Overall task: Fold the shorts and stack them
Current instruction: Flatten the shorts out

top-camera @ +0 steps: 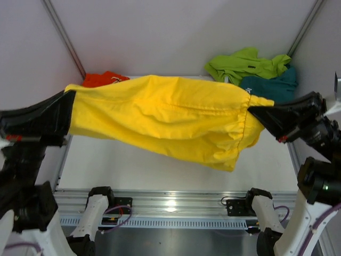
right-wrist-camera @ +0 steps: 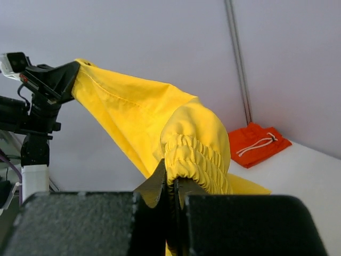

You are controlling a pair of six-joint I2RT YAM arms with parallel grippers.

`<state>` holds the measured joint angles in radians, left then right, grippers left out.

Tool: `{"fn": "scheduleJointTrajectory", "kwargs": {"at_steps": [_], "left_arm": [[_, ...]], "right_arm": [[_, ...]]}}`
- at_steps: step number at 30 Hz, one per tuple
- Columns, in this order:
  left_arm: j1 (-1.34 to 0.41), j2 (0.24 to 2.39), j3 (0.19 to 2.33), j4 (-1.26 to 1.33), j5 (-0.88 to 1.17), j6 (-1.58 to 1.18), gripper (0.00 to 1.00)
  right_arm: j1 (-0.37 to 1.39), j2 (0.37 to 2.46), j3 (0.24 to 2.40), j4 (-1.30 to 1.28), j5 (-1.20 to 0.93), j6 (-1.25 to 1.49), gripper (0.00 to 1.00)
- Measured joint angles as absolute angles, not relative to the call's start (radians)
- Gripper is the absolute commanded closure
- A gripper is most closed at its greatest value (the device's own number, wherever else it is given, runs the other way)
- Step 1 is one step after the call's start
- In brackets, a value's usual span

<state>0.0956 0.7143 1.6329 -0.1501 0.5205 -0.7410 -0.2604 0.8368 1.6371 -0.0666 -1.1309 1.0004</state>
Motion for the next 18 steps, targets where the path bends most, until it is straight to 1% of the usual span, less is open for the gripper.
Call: {"fn": "scheduleJointTrajectory", "kwargs": {"at_steps": [5,9,12,15,18], "left_arm": [[0.095,0.665,1.866,-0.253,0.471,-0.669,1.00],[0.087,0.650,1.901,-0.267,0.445,-0.646,1.00],[0.082,0.651,1.783,-0.231,0.440,-0.650,1.00],[0.081,0.667,1.549,-0.168,0.440,-0.670,1.00],[0.081,0.752,1.305,-0.093,0.439,-0.698,1.00]], "right_arm": [[-0.260,0.767,1.703,-0.022,-1.144,1.081,1.00],[-0.260,0.800,1.768,-0.070,-1.154,1.105,1.00],[-0.260,0.844,1.739,-0.099,-1.152,1.096,1.00],[-0.253,0.918,1.626,-0.139,-1.134,1.060,1.00],[-0.189,1.011,1.493,-0.182,-1.069,0.997,1.00]]}}
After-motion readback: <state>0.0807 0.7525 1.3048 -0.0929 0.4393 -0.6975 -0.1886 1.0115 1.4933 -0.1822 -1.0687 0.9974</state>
